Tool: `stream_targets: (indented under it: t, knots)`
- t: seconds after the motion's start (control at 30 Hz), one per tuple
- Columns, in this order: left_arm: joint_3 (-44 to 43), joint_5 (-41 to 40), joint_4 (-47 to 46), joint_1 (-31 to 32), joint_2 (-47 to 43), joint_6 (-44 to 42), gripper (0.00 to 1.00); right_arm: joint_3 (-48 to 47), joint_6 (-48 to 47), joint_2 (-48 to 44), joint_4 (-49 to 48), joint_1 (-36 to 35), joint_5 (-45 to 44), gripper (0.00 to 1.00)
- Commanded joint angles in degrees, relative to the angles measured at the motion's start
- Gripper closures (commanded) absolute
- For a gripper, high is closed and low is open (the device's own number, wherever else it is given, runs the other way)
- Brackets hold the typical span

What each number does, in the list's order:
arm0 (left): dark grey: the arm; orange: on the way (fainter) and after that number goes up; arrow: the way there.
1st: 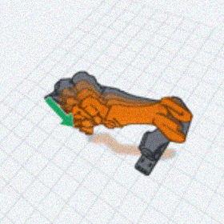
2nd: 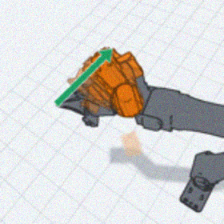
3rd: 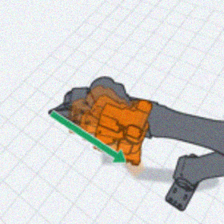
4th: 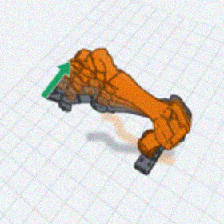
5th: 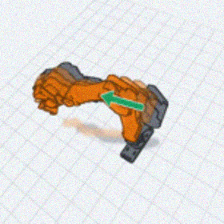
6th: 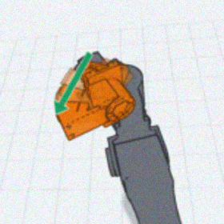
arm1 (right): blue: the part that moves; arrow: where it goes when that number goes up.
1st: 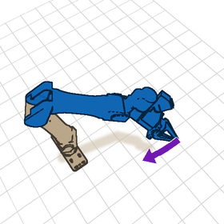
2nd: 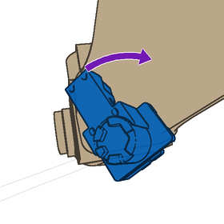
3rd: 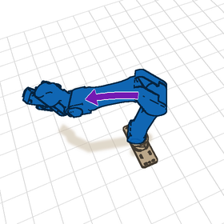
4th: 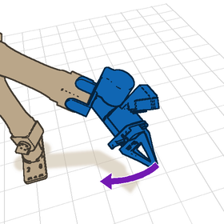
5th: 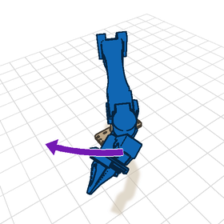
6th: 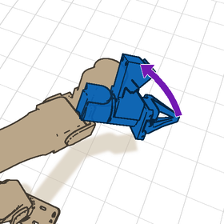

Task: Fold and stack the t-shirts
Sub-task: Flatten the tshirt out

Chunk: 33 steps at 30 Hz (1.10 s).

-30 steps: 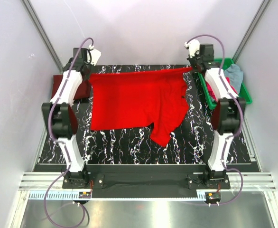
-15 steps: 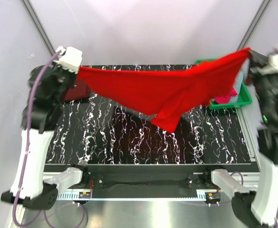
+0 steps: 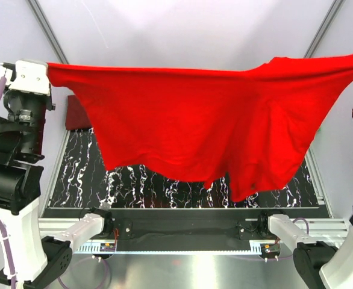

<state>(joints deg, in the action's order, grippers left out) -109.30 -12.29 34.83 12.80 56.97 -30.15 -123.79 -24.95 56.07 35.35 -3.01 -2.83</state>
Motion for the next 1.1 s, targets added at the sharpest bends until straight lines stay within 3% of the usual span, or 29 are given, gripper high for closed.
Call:
stream_targets:
  t: [0.0,0.17,0.3,0.4,0.53,0.57,0.7,0.8,0.93,1.07]
  knots:
    - [3.8,-4.93,-1.52,-0.14,2.26,-4.74,1.0,3.53,-5.37,4.21,-5.81,0.46,-5.87,1.0]
    - [20.65,-1.95,-2.66,-0.75,2.53,-5.27,1.0,14.43,-6.78,7.29,-13.81,0.46,-8.33,1.0]
    - [26.76,1.98,-5.74,-2.94,1.92,-4.05,1.0,17.97,-4.68,8.44,-15.84,0.63,-7.9,1.0]
    - [23.97,4.03,-4.6,-4.27,3.14,2.27,1.0,14.81,6.9,9.84,-6.47,0.81,-3.42,1.0]
    - [19.13,4.99,2.58,-4.54,6.22,17.81,1.0,20.93,31.21,8.45,3.99,4.22,8.24,1.0]
    - [20.25,6.04,4.0,-4.36,6.14,21.94,1.0,23.65,33.28,7.31,4.89,4.24,9.41,1.0]
    - [32.02,6.58,6.3,-2.43,-2.18,25.23,1.0,42.78,36.2,-0.34,9.81,4.24,12.41,1.0]
    - [38.27,6.49,10.07,-2.43,-8.95,26.37,1.0,48.01,34.88,-6.4,16.4,4.24,14.69,1.0]
    - [32.14,6.42,17.98,-4.0,-12.32,23.75,1.0,36.98,29.09,-9.32,27.11,4.32,16.02,1.0]
    - [26.17,5.52,18.86,-5.15,-14.17,16.19,1.0,26.16,22.59,-8.88,33.09,4.32,14.43,1.0]
